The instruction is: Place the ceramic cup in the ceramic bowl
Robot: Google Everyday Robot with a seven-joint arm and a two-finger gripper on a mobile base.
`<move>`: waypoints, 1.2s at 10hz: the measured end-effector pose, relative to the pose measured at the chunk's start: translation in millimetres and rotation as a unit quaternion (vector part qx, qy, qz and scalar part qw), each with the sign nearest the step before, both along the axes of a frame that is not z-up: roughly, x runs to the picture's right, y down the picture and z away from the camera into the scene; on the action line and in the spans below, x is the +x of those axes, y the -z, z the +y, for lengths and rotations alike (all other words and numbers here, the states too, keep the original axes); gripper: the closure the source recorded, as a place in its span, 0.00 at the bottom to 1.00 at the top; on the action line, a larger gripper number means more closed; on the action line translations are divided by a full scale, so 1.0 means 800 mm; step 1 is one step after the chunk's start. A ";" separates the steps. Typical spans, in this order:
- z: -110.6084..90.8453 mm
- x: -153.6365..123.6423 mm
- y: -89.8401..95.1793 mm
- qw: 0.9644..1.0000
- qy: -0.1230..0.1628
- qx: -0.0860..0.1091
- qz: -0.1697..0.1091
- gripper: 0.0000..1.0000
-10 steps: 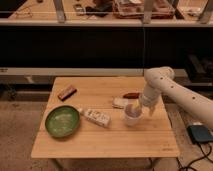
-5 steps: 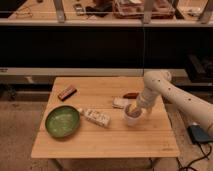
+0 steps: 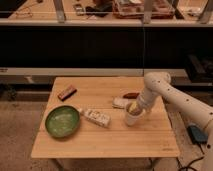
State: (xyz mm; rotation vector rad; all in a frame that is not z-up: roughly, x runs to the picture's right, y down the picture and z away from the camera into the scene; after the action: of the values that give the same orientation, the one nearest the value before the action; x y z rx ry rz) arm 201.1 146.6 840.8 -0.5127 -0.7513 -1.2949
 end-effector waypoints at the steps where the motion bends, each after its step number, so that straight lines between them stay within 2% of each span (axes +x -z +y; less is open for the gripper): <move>1: 0.000 -0.001 -0.004 1.000 0.002 -0.001 0.001 0.35; 3: 0.000 0.002 -0.009 1.000 -0.003 -0.003 0.004 0.47; 5: -0.003 0.003 -0.011 1.000 -0.010 -0.003 0.006 0.65; 6: -0.009 0.001 -0.008 1.000 -0.013 0.001 0.004 0.79; 8: -0.024 -0.001 -0.001 1.000 -0.010 0.018 0.005 0.96; 9: -0.037 -0.001 0.004 0.999 -0.002 0.034 0.013 1.00; 12: -0.068 -0.005 0.028 0.997 0.017 0.070 0.038 1.00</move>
State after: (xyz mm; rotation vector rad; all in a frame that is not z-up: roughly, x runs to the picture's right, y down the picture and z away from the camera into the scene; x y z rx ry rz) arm 197.0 92.1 818.4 -0.4612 -0.5865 -1.3419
